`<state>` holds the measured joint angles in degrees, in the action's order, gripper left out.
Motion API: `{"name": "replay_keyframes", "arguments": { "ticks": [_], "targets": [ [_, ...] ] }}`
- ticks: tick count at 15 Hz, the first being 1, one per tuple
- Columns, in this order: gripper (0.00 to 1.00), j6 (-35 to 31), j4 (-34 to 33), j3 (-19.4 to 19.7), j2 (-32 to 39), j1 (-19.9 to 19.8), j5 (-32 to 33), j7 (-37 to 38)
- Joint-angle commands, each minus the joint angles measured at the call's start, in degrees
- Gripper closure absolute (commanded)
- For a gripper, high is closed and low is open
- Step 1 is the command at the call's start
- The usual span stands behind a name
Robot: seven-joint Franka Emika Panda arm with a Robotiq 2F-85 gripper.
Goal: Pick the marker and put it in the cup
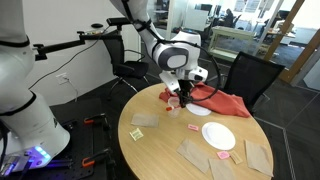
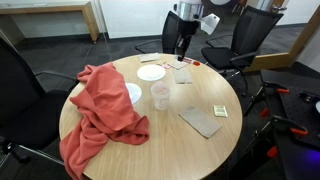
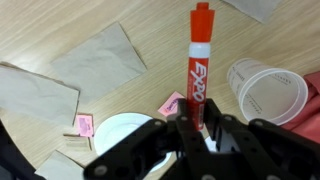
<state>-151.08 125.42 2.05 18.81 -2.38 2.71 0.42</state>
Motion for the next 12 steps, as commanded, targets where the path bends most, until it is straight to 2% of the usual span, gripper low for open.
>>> {"name": "replay_keyframes", "arguments": {
  "ticks": [1,4,5,12],
  "targets": [
    [0.80,0.18,-0.05,0.21,0.00,0.18,-0.16,-0.14],
    [0.80,0.16,-0.04,0.19,0.60,0.24,-0.16,-0.14],
    [0.95,0.16,-0.04,0.19,0.63,0.23,-0.16,-0.14],
    [0.95,-6.88,-2.48,-7.65,5.99,-7.32,-10.81,-17.39]
  ]
}}
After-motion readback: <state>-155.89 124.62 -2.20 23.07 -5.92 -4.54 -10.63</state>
